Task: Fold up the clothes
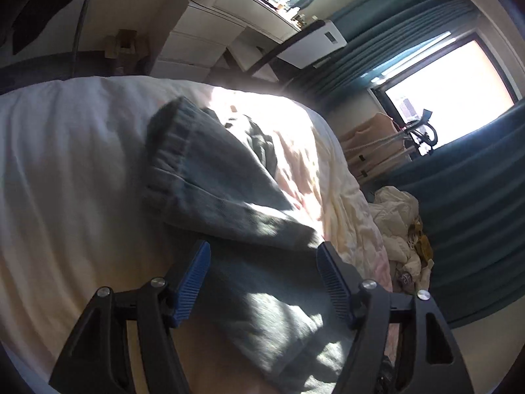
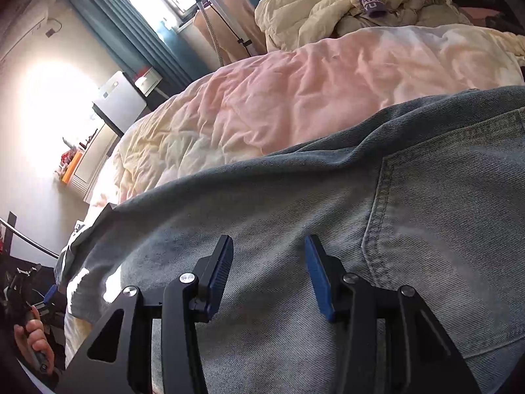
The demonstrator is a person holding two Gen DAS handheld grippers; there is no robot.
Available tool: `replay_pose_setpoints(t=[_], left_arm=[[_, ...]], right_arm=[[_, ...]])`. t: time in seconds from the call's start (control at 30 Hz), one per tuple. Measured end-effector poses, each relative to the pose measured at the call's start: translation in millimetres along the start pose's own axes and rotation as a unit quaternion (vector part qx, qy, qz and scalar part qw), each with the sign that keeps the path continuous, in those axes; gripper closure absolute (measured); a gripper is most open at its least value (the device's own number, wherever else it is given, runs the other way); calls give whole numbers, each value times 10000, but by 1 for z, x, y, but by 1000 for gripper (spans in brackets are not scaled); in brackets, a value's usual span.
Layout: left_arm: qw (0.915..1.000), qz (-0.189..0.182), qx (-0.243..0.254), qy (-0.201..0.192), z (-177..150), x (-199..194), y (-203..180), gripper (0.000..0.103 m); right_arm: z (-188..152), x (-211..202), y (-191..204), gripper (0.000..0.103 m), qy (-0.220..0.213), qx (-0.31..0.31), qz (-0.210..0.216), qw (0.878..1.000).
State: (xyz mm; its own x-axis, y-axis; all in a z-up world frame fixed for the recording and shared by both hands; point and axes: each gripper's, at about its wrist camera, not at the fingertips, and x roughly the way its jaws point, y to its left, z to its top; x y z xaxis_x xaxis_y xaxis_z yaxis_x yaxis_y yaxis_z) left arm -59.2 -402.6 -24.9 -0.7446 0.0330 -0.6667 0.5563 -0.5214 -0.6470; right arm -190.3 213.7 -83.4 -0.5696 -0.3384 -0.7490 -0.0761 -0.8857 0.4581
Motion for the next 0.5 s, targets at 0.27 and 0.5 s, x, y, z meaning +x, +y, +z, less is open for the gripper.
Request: replay_pose_setpoints(t=[0.27, 0.5], left_arm=[[9980, 580, -180, 146, 110, 40, 23, 34], [9870, 850, 645, 1203, 125, 103, -1, 34]], right_arm=[[-7, 10, 17, 50, 1, -291, -246, 9993], [-9, 22, 26, 44, -15, -521, -512, 9973]])
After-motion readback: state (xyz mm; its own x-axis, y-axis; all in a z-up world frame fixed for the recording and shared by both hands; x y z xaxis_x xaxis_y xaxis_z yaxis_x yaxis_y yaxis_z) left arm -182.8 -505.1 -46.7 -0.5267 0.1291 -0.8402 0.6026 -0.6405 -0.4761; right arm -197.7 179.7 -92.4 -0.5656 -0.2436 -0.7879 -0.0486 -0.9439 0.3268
